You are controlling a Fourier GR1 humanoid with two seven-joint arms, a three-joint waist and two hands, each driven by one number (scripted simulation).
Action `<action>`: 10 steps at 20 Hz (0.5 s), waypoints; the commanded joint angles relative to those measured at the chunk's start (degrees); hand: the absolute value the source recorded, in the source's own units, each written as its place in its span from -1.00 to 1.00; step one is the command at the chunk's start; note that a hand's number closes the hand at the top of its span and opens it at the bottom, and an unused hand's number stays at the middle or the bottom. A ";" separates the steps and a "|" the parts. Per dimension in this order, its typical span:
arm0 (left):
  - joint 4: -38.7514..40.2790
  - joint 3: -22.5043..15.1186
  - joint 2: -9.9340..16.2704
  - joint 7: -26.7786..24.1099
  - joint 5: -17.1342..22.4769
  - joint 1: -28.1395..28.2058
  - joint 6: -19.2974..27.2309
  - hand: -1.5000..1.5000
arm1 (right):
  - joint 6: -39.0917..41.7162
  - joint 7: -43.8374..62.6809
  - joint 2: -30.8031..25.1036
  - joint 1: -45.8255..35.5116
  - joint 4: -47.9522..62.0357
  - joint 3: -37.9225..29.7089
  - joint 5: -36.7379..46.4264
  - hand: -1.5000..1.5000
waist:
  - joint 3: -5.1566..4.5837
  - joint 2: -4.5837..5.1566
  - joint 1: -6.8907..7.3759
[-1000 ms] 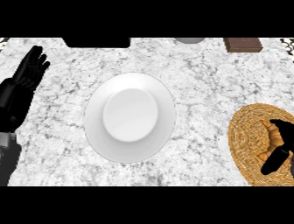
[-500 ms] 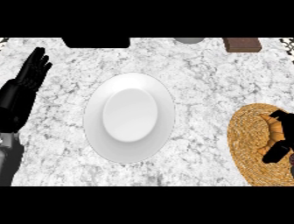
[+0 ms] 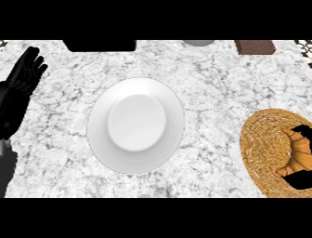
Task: Pick the croissant from the placemat and place it in the plate
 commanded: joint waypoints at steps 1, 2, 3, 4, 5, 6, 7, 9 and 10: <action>0.09 0.16 -0.39 0.44 -0.38 -0.51 0.09 0.00 | 3.25 -1.31 -0.34 1.60 -11.55 -1.33 -4.65 1.00 | 0.05 0.01 -0.15; 0.66 -1.15 -1.83 -3.50 -2.34 2.38 0.61 0.00 | 3.88 -1.95 -0.97 3.55 -15.68 -1.28 -5.67 1.00 | 0.02 -0.04 -0.41; -1.31 -1.02 -1.83 -1.20 -0.87 1.79 0.07 0.00 | 1.41 -1.52 2.07 2.72 -15.14 0.48 -3.97 1.00 | 0.07 0.01 0.14; 0.42 -0.09 -0.72 -0.71 -1.45 0.53 0.38 0.00 | 1.11 -3.20 1.61 3.32 -18.77 0.93 -4.70 1.00 | 0.06 -0.03 -0.25; 0.91 -0.99 -1.53 -1.66 -1.51 0.78 -0.02 0.00 | 2.62 -2.80 1.89 1.08 -21.23 1.16 -6.07 1.00 | 0.04 0.00 -0.14; -1.56 -1.44 -2.30 -0.81 -2.46 2.04 1.56 0.00 | 2.59 -4.23 2.13 2.26 -22.80 1.45 -7.21 1.00 | 0.08 -0.08 0.12; 0.82 -1.68 -2.64 0.10 -2.51 -1.53 1.88 0.00 | 1.95 -4.59 3.82 1.87 -25.95 3.13 -7.99 1.00 | 0.08 -0.04 -0.59; -1.11 0.64 -0.12 0.39 0.11 -0.32 -0.90 0.00 | 0.55 -3.91 7.32 1.06 -28.02 5.29 -8.38 1.00 | 0.10 -0.05 0.41; 0.18 0.09 -1.27 -1.67 -1.58 0.59 0.45 0.00 | 4.05 -1.85 7.29 0.55 -32.60 4.48 -12.51 1.00 | 0.05 -0.04 0.08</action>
